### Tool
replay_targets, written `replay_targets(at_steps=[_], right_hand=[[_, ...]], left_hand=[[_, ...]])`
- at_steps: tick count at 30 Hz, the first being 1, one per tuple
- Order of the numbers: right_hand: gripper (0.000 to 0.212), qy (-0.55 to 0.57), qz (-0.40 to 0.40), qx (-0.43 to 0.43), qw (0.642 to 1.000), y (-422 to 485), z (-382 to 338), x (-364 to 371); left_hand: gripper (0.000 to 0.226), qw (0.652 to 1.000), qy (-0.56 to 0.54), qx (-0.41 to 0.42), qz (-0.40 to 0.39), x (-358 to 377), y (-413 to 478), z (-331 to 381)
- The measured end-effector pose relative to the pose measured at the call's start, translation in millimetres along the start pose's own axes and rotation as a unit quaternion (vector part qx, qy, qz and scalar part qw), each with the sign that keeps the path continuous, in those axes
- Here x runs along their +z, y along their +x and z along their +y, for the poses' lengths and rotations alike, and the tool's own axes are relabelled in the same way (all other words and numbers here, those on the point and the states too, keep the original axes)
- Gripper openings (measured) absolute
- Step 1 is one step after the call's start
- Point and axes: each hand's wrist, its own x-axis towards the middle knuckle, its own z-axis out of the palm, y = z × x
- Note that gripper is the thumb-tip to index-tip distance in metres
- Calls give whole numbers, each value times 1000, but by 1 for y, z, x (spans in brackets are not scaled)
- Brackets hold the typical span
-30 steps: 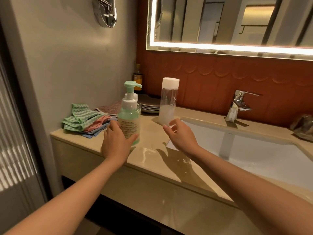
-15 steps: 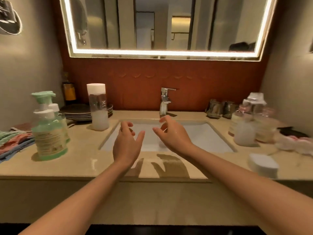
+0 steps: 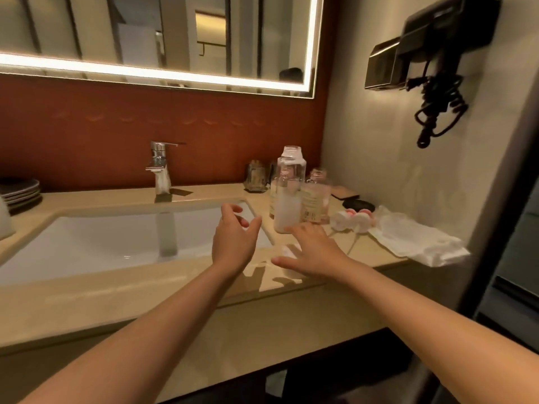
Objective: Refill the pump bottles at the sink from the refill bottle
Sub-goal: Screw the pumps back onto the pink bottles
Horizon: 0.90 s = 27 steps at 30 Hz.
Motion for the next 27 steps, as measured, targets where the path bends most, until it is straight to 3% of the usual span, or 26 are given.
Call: replay_targets(at_steps=[3,6,11,16,22,27], right_hand=[[66,-48,-32,-43,997,6,16,9],[63,-40,-2,-55,998,14,27,13],[63,104,132,-8,986,40,43,-22],[53,165,252,-11,953,89,46,-92],[57,141,203,-26,969,146,35,-118],[59,88,139,-40,986,169,30,-118]], left_hand=[[36,1000,-18,-22,0,15,16,2],[35,999,-24,-25,-6,25,31,-1],[42,999,-38,-16,-35,42,55,-3],[72,992,-90,16,-84,65,87,15],[95,984,-151,17,-97,93,113,39],[84,982,-168,3,-90,108,125,45]])
